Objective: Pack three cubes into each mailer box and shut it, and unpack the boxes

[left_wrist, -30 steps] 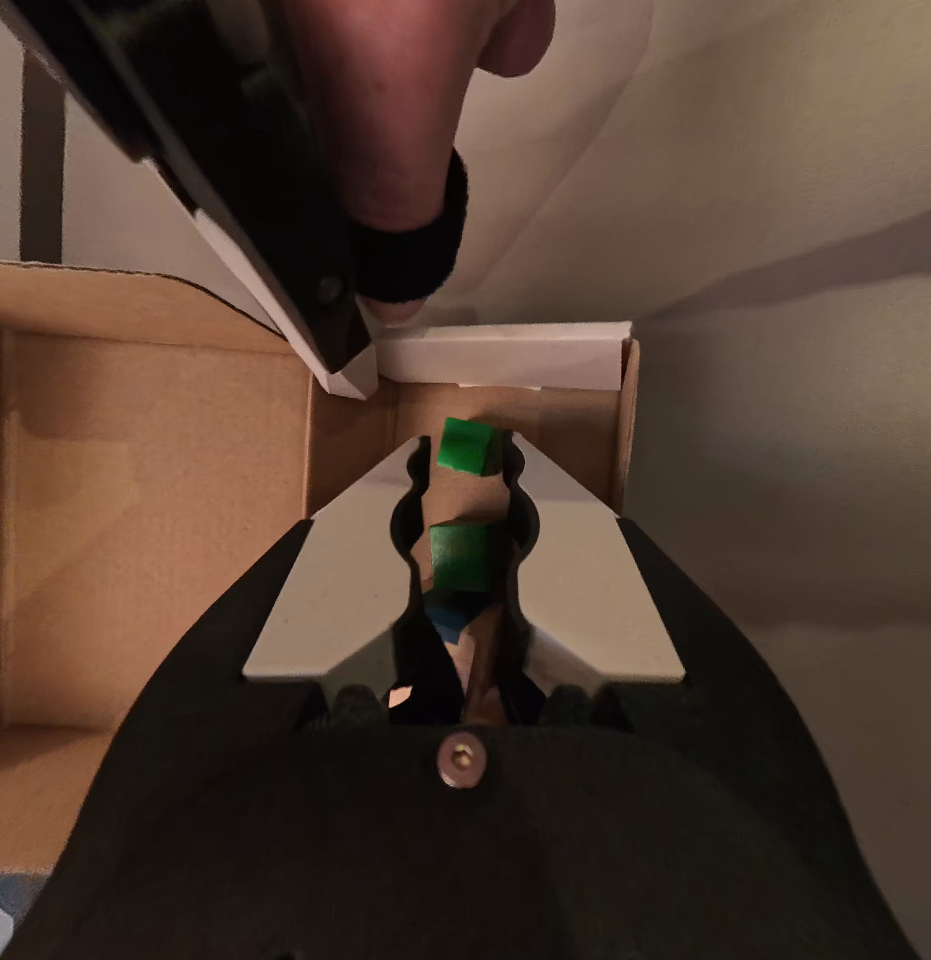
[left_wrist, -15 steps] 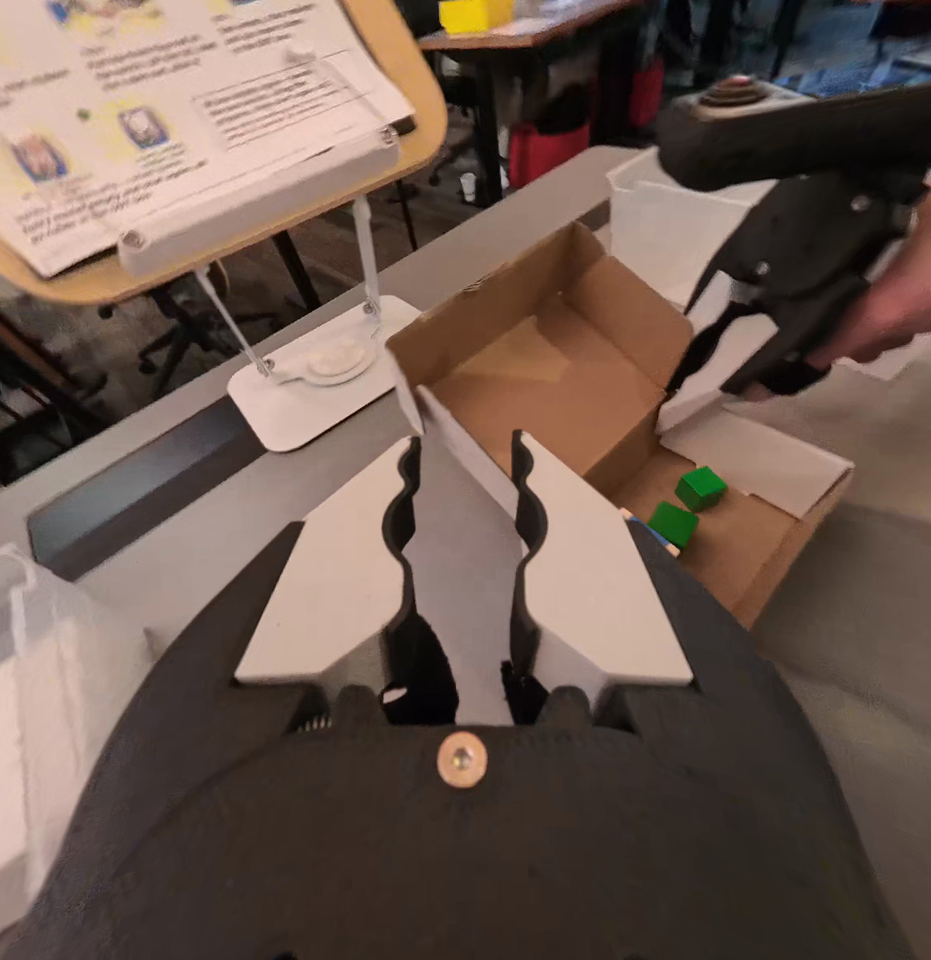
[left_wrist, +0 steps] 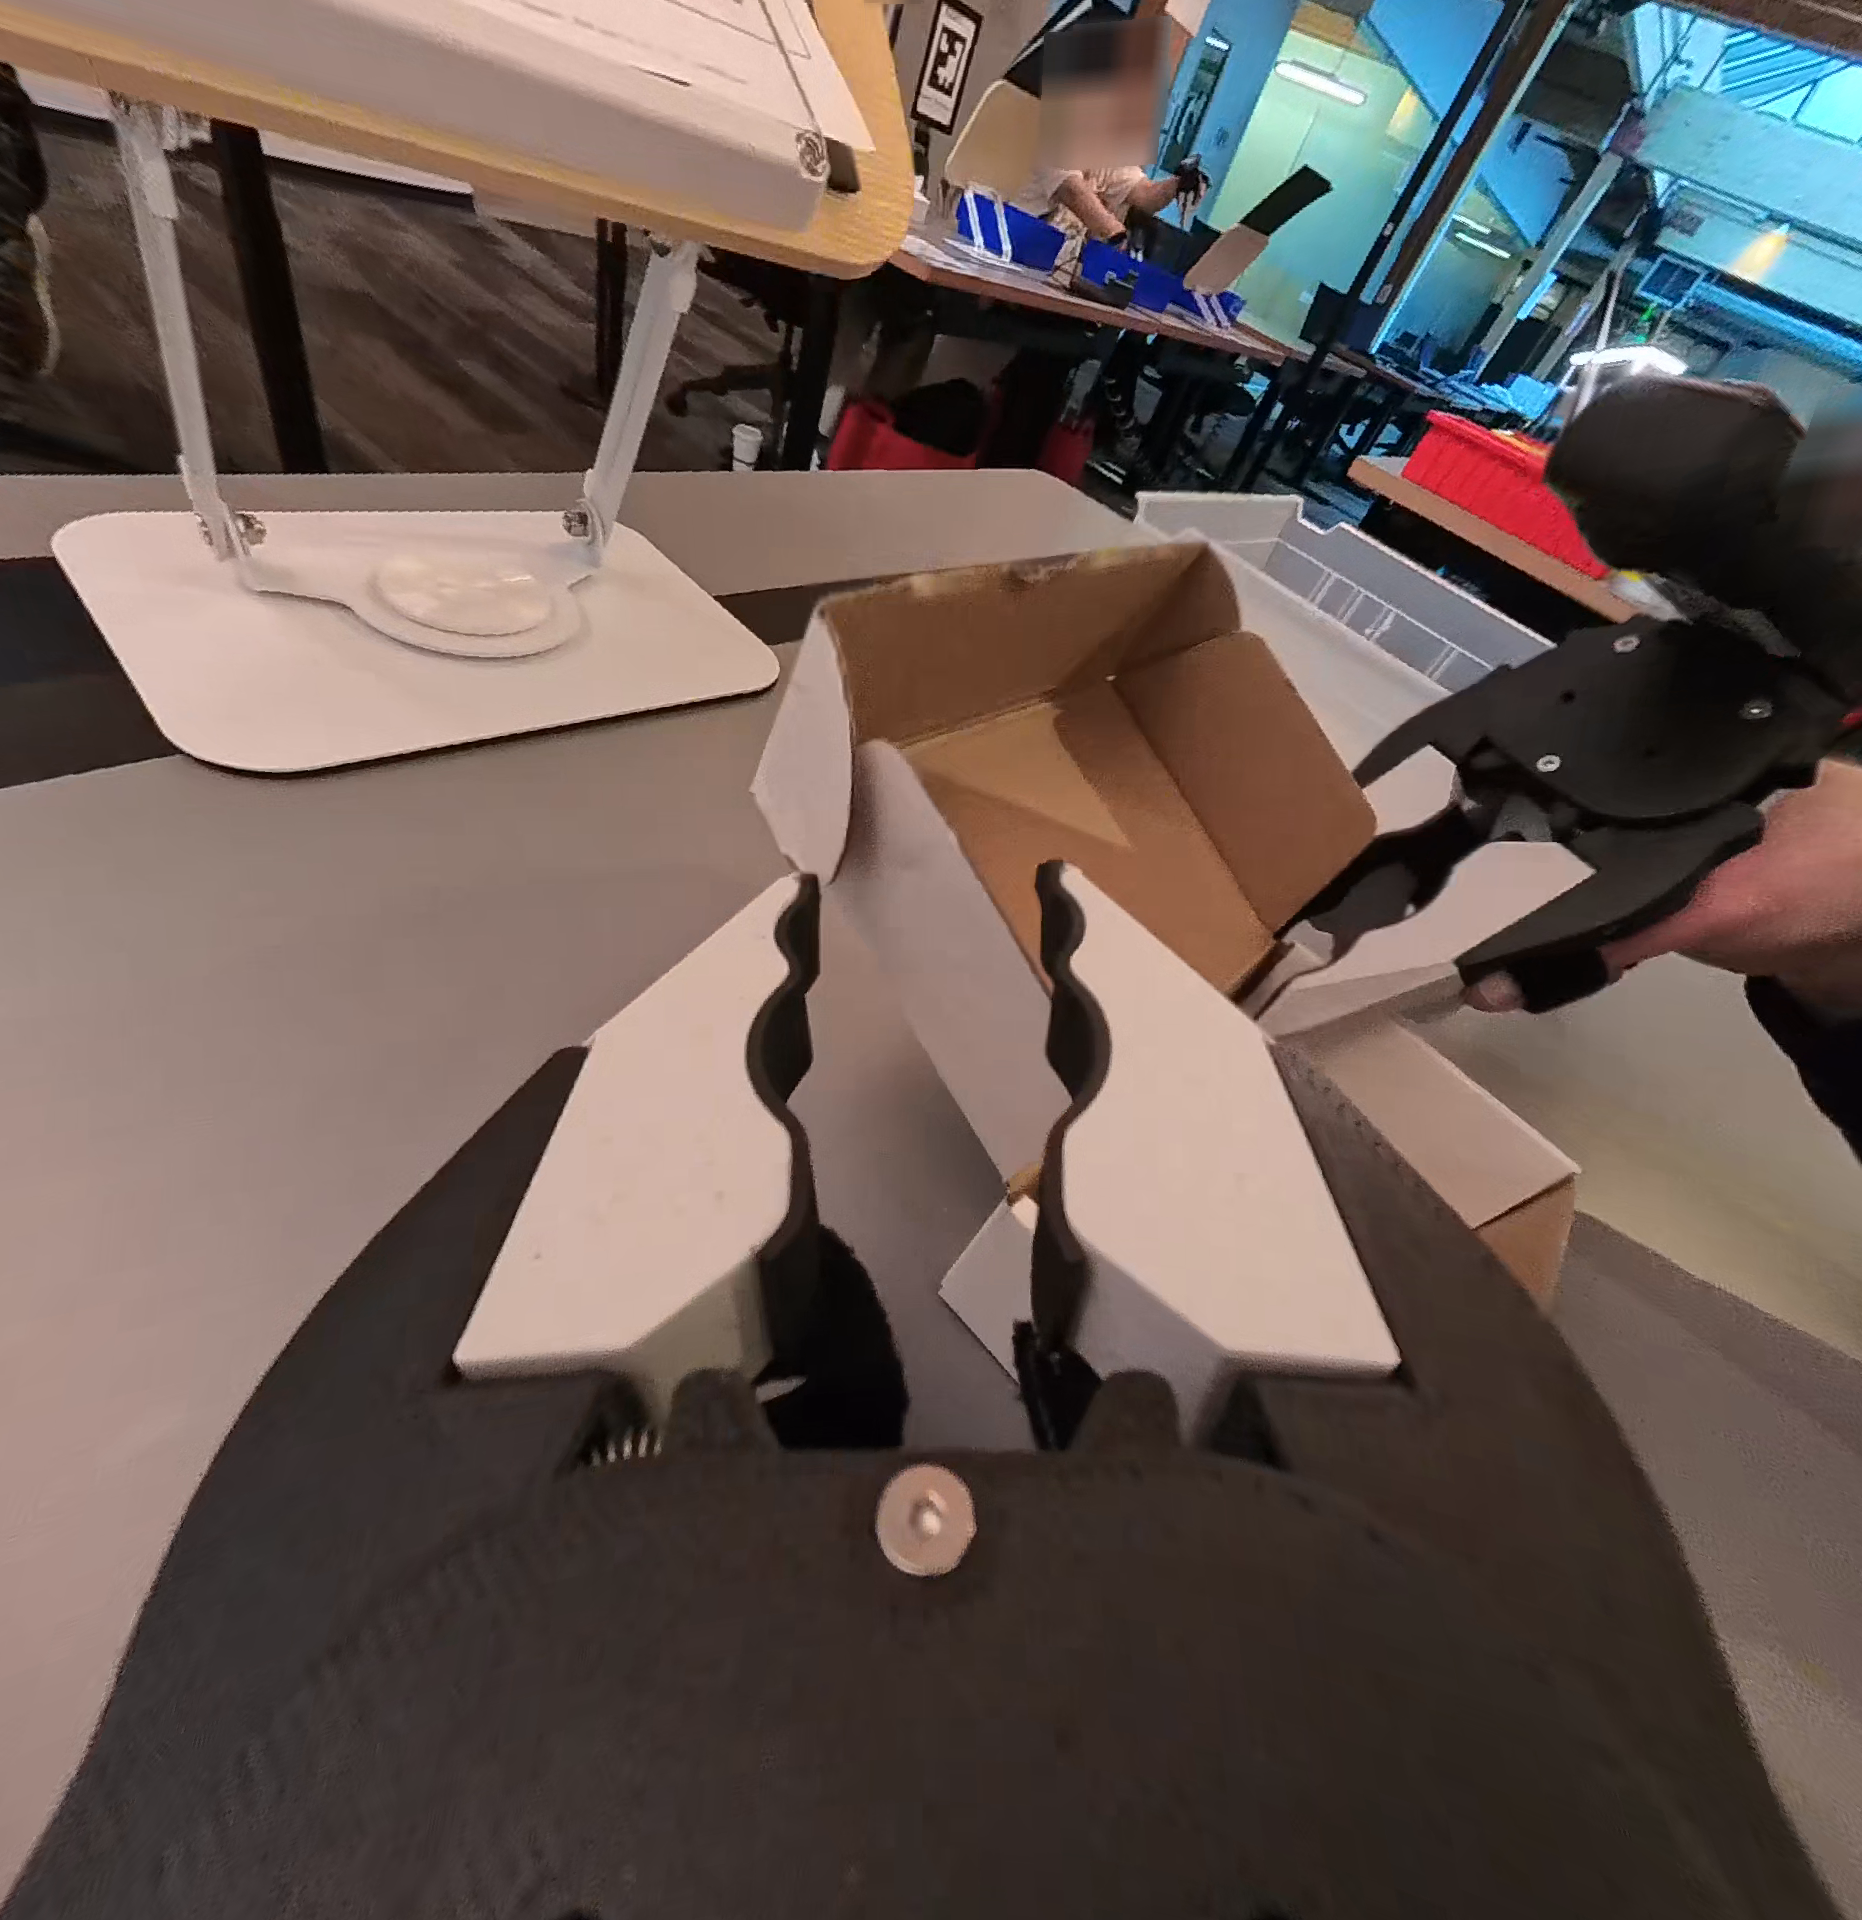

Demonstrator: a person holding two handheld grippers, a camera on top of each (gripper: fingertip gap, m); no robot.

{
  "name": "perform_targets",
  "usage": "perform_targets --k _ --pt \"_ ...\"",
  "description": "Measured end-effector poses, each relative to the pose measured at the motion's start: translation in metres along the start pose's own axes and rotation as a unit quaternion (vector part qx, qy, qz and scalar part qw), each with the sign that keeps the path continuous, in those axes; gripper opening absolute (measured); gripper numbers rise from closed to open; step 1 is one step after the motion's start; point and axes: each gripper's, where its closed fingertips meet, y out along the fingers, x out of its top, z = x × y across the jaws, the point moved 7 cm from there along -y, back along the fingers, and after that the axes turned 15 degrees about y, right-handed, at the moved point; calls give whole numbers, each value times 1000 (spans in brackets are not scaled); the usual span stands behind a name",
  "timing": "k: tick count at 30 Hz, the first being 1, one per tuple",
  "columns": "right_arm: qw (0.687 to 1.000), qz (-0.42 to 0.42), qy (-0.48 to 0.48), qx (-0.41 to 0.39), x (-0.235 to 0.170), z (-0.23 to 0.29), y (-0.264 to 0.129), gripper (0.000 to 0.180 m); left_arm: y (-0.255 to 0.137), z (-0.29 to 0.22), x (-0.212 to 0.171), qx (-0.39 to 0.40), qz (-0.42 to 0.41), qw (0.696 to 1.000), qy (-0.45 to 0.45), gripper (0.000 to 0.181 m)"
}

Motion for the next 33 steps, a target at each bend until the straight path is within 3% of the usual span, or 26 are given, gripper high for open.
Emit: perform_targets --k 9,14,16,19,22,26,33 --pt "980 -155 59 105 -3 4 -24 66 -6 11 -2 -30 -34 998 -44 42" --pt "922 -304 179 162 8 -19 -39 46 -7 18 -6 -24 -58 993 -96 41" --pt "911 -328 200 152 7 -28 -38 35 -6 20 -9 -23 -59 992 -111 40" --pt "900 -330 218 180 8 -28 -31 36 0 18 -17 -35 -43 991 -118 28" --pt "899 -335 214 182 11 -26 -27 30 4 10 -20 -58 -34 991 -115 18" --pt "922 -330 152 132 11 -16 -33 28 -1 -4 -11 -75 -41 994 -61 4" --pt "941 -325 62 74 2 3 -41 26 -15 -30 -10 -100 -43 994 31 1"
